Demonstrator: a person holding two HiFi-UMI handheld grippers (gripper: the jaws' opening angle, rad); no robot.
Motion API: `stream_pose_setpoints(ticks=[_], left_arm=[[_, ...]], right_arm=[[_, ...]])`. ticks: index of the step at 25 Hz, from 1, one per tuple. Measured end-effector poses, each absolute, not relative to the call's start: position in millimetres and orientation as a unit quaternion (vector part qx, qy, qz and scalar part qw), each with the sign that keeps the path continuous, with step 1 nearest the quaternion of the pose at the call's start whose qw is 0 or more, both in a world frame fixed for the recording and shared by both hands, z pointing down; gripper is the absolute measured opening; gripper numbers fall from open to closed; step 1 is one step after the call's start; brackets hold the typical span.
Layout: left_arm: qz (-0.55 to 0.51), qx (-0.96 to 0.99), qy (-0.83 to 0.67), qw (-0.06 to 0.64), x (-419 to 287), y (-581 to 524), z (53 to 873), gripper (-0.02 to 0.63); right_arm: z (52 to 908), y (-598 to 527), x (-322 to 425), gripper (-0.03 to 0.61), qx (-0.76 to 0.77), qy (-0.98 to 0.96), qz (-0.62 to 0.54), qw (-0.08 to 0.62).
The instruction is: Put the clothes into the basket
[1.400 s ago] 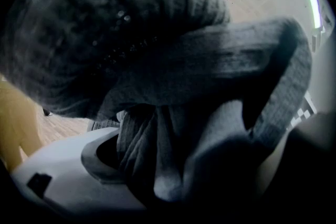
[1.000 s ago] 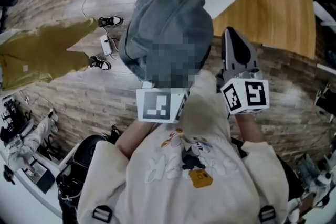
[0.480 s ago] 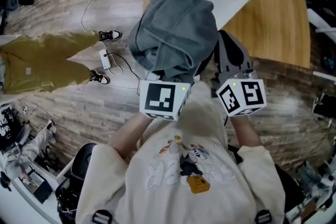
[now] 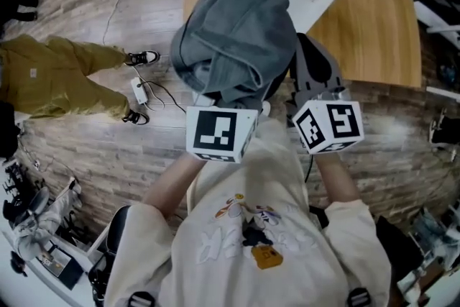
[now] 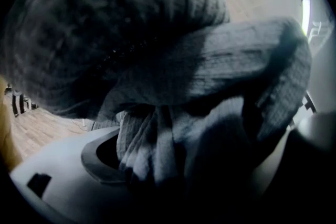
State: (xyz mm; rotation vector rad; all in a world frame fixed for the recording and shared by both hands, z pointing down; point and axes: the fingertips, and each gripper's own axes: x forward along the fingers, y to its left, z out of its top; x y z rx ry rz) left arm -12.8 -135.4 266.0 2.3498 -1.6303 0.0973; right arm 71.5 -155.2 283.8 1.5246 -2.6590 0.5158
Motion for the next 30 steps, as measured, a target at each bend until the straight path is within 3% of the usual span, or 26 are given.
stream_pose_setpoints(ticks=[30], left_arm=[[0.092,0.825,-0.523,0.196,7,-223,345,0.448]], right_arm=[[349,-229,86,0.025,0.517,-0.827,0.207,0.078]])
